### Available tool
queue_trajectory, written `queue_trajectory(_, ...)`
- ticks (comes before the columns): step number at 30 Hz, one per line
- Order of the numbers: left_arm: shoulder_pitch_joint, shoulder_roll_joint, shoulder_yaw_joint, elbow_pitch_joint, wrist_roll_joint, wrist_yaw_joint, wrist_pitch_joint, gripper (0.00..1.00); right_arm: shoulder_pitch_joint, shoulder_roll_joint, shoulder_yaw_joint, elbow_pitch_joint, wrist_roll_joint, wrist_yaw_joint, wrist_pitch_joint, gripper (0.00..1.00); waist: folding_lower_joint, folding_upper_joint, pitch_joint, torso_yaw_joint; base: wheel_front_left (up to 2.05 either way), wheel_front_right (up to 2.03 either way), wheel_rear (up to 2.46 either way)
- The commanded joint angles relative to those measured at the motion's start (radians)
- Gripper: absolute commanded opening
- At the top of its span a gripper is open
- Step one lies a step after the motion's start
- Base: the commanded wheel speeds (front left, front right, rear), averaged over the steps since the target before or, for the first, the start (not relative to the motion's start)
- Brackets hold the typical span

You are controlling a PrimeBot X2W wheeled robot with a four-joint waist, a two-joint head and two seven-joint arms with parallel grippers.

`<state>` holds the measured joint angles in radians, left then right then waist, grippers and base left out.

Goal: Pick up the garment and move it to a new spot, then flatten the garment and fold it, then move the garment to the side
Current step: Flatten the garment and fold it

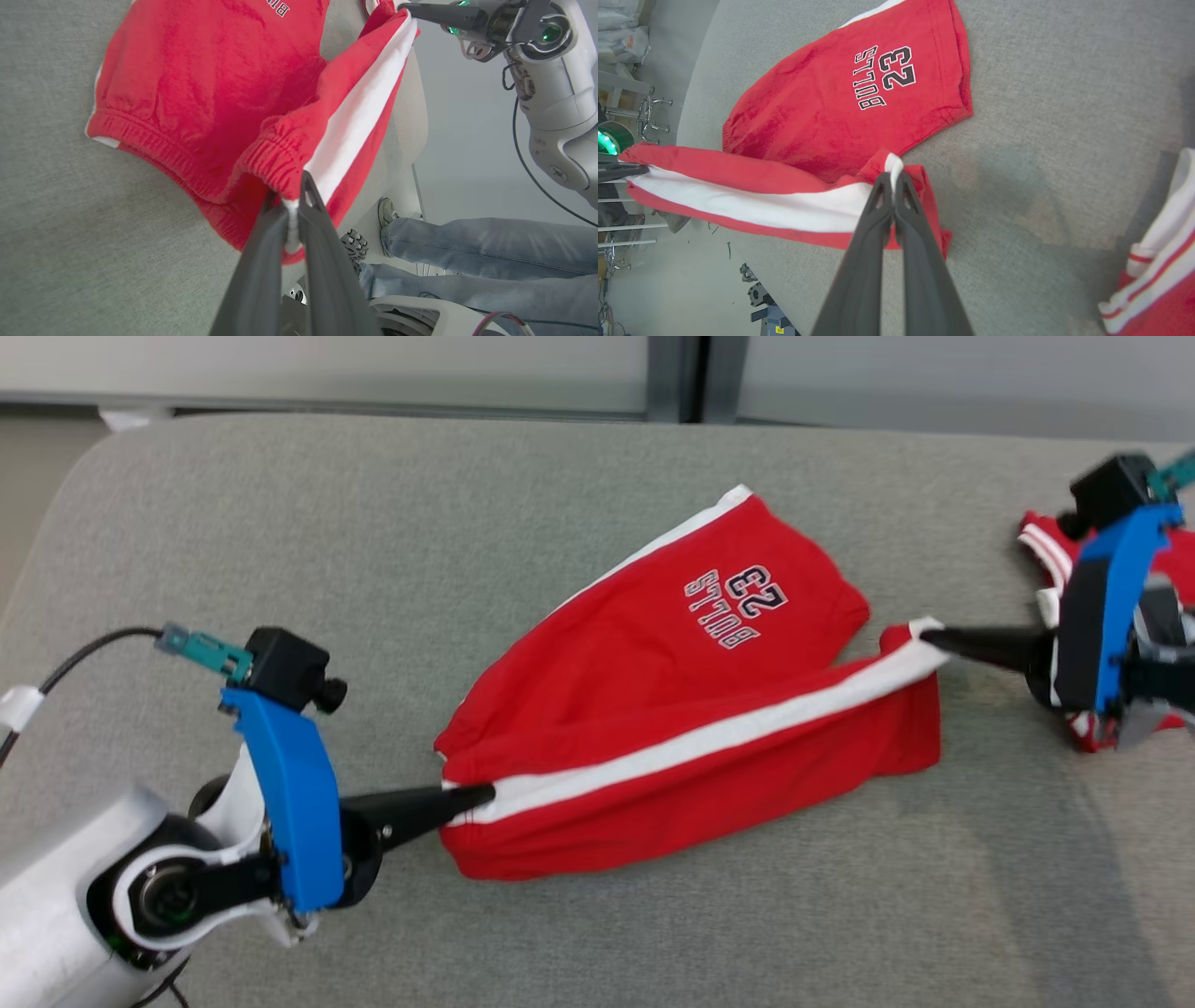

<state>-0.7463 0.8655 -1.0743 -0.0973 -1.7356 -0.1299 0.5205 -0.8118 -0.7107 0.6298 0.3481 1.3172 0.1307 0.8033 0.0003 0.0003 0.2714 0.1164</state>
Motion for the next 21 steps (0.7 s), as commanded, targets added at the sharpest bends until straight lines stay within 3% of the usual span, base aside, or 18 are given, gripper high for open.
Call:
queue_trajectory(1,-0.02,-0.015,0.015,0.018,-0.008,-0.001,0.013,0.0,-0.05,0.028,-0.007,0.037,-0.018,0.0,0.025,0.0,-0.0003,-0.0003,0.049,0.044,0.0,0.0,0.0)
queue_trajectory(12,-0.096,-0.156,0.167,0.142,-0.016,-0.002,0.132,0.0,-0.386,0.225,-0.089,0.402,-0.201,0.0,0.161,0.0,-0.0003,-0.0003,0.167,0.121,0.0,0.0,0.0)
queue_trajectory(21,-0.075,-0.209,0.259,0.195,0.025,-0.002,0.193,0.0,-0.506,0.289,-0.147,0.56,-0.325,0.0,0.129,0.0,-0.0003,-0.0003,0.204,0.137,0.0,0.0,0.0)
